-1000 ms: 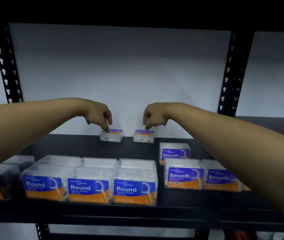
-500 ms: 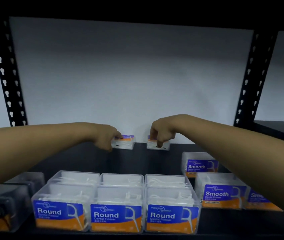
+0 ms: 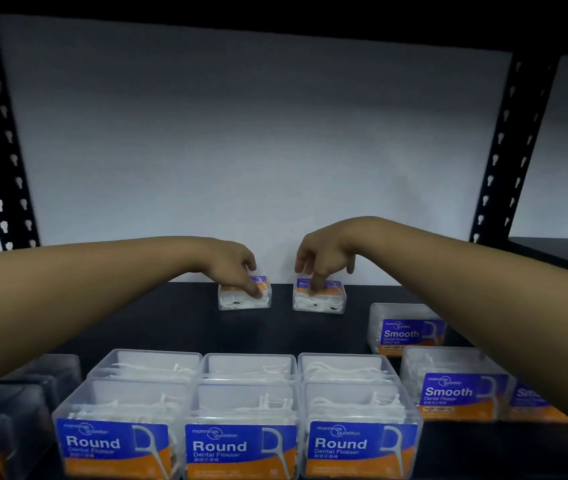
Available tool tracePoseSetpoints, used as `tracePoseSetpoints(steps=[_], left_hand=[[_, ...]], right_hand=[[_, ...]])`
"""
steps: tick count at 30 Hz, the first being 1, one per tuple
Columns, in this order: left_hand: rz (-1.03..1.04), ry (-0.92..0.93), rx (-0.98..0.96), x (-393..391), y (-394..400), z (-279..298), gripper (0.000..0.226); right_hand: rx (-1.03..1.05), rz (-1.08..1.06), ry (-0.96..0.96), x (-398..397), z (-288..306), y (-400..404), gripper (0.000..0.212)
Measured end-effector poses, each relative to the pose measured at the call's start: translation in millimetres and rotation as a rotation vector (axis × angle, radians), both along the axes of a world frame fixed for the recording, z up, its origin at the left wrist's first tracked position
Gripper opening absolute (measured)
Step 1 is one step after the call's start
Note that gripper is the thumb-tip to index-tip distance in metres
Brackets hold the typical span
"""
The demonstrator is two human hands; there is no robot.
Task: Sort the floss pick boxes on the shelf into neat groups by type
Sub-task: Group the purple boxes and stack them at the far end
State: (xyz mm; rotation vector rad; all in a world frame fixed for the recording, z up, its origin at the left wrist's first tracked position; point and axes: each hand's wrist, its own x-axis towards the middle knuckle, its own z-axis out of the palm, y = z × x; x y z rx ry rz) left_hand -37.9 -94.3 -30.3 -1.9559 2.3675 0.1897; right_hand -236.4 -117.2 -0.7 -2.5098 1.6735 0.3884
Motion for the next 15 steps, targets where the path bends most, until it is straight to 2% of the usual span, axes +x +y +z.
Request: tracePoseSetpoints(steps=[5,10,13,15], left_hand=[[-0.025,0.097,0.046,-3.0,-9.1,-6.5,0.057],[-0.076,0.092,-0.012,-5.9,-3.7,-2.3,0.061],[-0.127,0.102,-0.031,-7.3,3.5,-1.0,0.064],[-0.152,0.098,-0.047,-8.5,8.0,-0.4,0.070]], right_hand=[[0.063,-0.019,0.022,0.2,-3.7,0.9,0.072],[0.025,0.009,0.041,2.6,-3.6,2.2,0.087],[-0.028,0.060,0.052,4.6,-7.5,3.8,0.083],[-0.060,0.087,0.038,5.2,-10.3,5.1,0.072]])
